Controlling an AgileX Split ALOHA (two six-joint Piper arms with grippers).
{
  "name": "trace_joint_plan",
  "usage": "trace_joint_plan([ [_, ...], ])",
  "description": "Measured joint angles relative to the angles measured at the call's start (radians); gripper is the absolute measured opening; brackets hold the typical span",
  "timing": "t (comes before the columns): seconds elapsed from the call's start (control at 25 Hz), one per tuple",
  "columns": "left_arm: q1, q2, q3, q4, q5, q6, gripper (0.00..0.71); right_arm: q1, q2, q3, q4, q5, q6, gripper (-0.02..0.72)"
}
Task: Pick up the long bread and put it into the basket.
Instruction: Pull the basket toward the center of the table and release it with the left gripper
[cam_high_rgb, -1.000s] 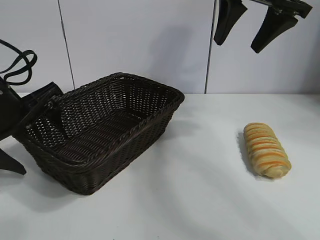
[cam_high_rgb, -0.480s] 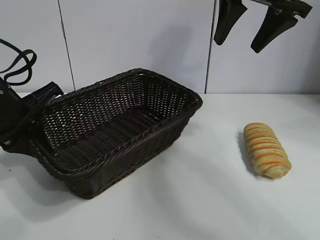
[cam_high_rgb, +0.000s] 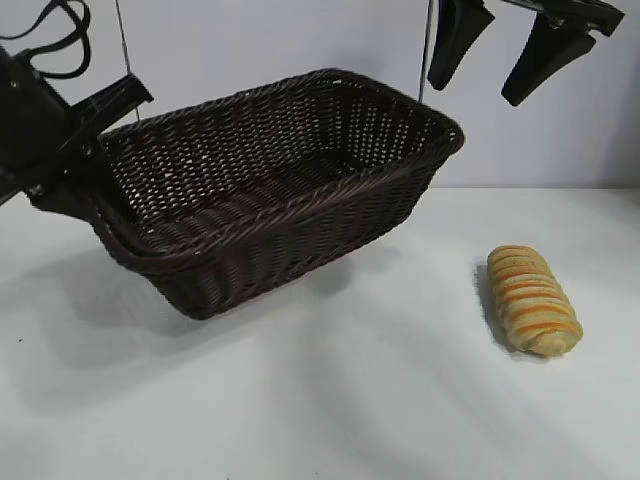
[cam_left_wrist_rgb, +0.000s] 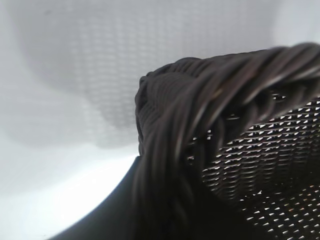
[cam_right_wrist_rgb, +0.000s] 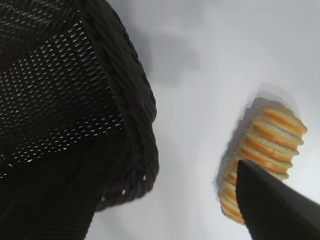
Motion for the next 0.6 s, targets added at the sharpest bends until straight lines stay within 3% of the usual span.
trace_joint_plan([
  [0.2,0.000,0.082,-0.122,0.113,0.109,0.091,0.104,0.000,0.000,0.000,0.000,0.000,0.000,0.557],
  [0.6,0.026,0.209,-0.290,0.125,0.185,0.205,0.104,0.000,0.000,0.000,0.000,0.002,0.000,0.557],
])
